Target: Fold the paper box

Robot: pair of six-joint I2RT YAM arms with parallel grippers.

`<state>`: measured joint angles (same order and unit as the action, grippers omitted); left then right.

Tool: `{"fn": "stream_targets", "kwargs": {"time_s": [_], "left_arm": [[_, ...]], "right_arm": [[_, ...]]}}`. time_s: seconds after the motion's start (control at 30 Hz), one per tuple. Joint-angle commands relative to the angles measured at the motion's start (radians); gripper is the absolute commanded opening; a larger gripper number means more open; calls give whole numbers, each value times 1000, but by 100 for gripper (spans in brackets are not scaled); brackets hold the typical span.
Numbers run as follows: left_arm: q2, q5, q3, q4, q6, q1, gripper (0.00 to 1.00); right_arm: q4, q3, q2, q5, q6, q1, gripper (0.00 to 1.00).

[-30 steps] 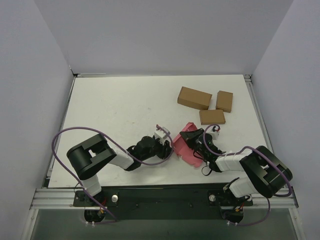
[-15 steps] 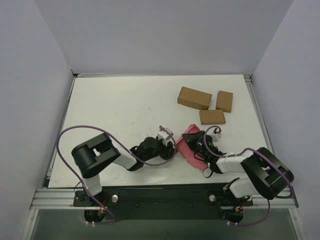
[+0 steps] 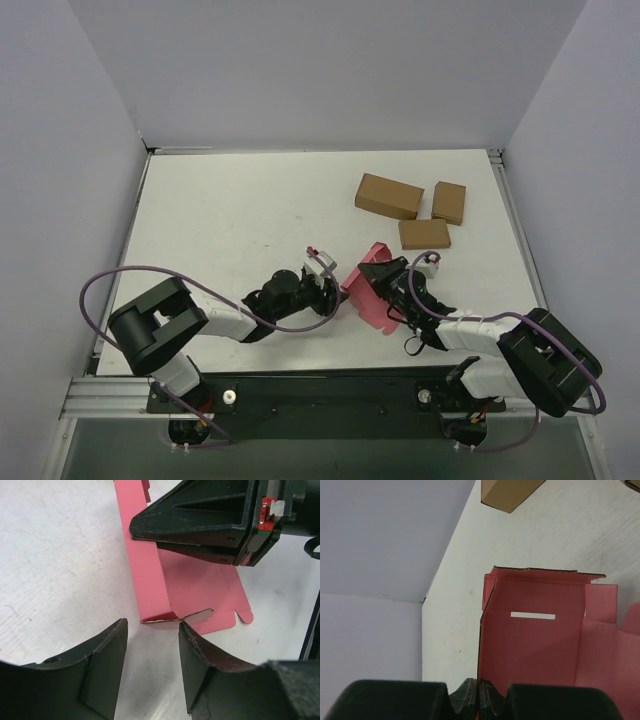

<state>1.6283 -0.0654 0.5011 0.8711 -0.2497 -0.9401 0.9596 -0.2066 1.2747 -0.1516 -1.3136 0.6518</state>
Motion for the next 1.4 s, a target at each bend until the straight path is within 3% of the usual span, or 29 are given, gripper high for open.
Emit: {"fn": "stream_targets", "kwargs": {"time_s": [0.0,0.13,0.47,0.97,1.2,1.37], "left_arm": [[-100,15,-32,-24,65,43,55],[-140,13,-65,-43,90,63,55],[-134,-7,-144,48,92,60,56],[-91,24,-125,77,98,43,56],[-71,32,-115,88,92,29,56],[-123,27,-136,72,78,40,56]], "right_arm": [[77,-34,23,-13,21,26,0],[262,-34,145,17,-6,38,0],[332,-25,210,-3,1,66,0],[611,22,366,17,5,66,0],[669,29,402,23,10,66,0],[605,-19,367,35,33,72,0]]}}
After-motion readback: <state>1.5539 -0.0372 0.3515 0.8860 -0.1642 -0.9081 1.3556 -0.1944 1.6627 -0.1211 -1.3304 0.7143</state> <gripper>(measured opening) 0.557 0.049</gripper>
